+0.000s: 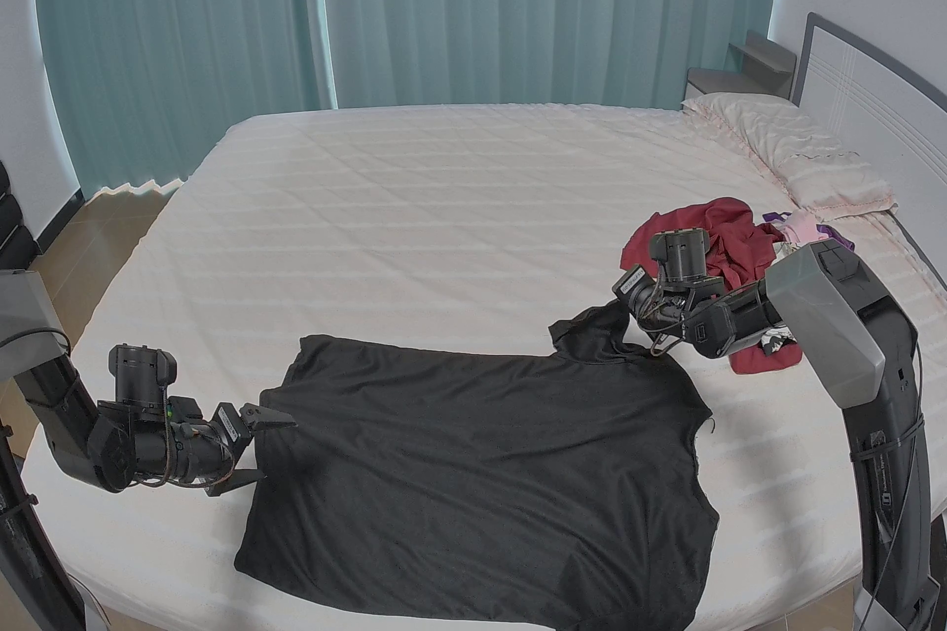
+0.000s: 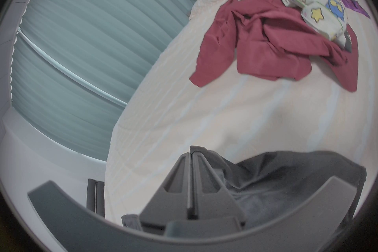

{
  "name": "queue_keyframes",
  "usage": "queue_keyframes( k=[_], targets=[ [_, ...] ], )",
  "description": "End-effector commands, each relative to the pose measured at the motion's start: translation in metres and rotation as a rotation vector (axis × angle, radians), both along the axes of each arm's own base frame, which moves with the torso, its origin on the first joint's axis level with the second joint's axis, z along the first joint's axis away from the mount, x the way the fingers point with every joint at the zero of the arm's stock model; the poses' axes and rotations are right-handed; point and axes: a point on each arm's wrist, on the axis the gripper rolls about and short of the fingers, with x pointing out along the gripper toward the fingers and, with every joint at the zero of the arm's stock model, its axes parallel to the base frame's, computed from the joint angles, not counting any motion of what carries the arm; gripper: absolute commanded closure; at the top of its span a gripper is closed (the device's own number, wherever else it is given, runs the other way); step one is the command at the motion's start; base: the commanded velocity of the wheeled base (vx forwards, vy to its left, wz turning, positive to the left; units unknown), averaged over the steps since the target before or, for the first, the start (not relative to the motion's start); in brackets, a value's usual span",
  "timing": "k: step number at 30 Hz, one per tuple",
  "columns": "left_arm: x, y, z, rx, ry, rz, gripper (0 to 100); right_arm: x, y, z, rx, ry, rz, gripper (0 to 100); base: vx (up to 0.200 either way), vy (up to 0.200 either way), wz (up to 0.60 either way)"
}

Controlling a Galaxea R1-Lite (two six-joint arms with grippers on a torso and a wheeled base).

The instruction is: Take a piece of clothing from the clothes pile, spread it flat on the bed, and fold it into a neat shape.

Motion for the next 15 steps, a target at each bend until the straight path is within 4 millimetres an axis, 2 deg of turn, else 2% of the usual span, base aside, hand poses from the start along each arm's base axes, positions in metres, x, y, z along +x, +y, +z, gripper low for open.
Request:
queue_keyframes(
  k=[1, 8, 15],
  targets=[
    [0.000, 0.000, -0.001, 0.000, 0.005, 0.001, 0, 0.012, -0.001, 0.012, 0.003, -0.066, -0.022, 100, 0.000, 0.000, 0.00],
    [0.000, 0.000, -0.001, 0.000, 0.005, 0.001, 0, 0.024, -0.006, 0.031, 0.022, -0.145, -0.041, 100, 0.000, 0.000, 0.00],
    [0.000, 0.000, -0.001, 0.000, 0.003, 0.001, 0, 0.029, -0.005, 0.029, 0.002, -0.160, -0.032, 100, 0.000, 0.000, 0.00]
  ],
)
